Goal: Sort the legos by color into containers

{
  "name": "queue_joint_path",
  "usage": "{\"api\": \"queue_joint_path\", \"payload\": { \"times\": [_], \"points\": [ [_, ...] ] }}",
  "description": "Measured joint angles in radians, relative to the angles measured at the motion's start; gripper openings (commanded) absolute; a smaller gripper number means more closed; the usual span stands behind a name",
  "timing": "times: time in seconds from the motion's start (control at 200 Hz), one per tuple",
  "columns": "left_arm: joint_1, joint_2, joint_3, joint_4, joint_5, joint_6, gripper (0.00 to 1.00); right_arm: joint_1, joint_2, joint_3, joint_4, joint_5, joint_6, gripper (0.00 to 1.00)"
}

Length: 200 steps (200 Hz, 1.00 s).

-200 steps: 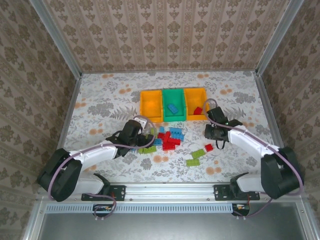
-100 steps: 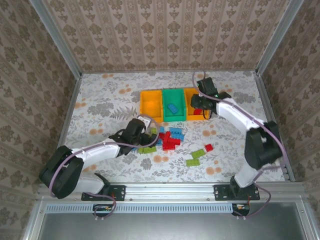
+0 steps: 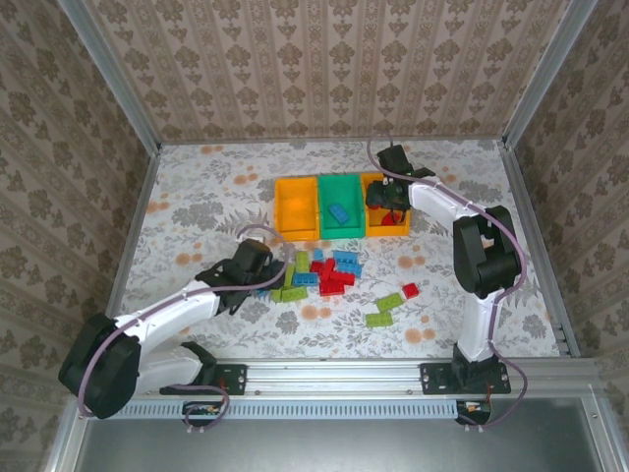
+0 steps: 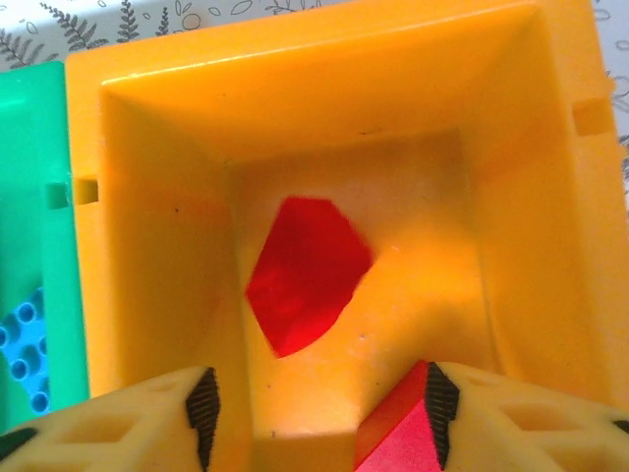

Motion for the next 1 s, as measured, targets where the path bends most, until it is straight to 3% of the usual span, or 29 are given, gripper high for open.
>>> {"api": "queue_joint_path", "payload": {
  "times": [0.27,0.755,0.88,1.0],
  "points": [
    [0.01,-0.032,-0.015,-0.1,0.033,-0.119,0.98,0.011,-0.041,-0.043,0.027,-0.018,0.003,0.75],
    [0.011,0.069,-0.041,-0.023,0.123,-0.201,0.9,0.015,-0.19,-0.132,0.06,-0.036,0.002,0.79],
    [0.023,0.089,-0.041,-0.014,0.119,-0.207,0.81,0.015,-0.219,-0.146,0.061,-0.035,-0.002,0.79],
    [0.035,0.089,-0.042,-0.017,0.11,-0.212,0.64,0.015,-0.238,-0.164,0.06,-0.031,-0.008,0.79]
  ]
}}
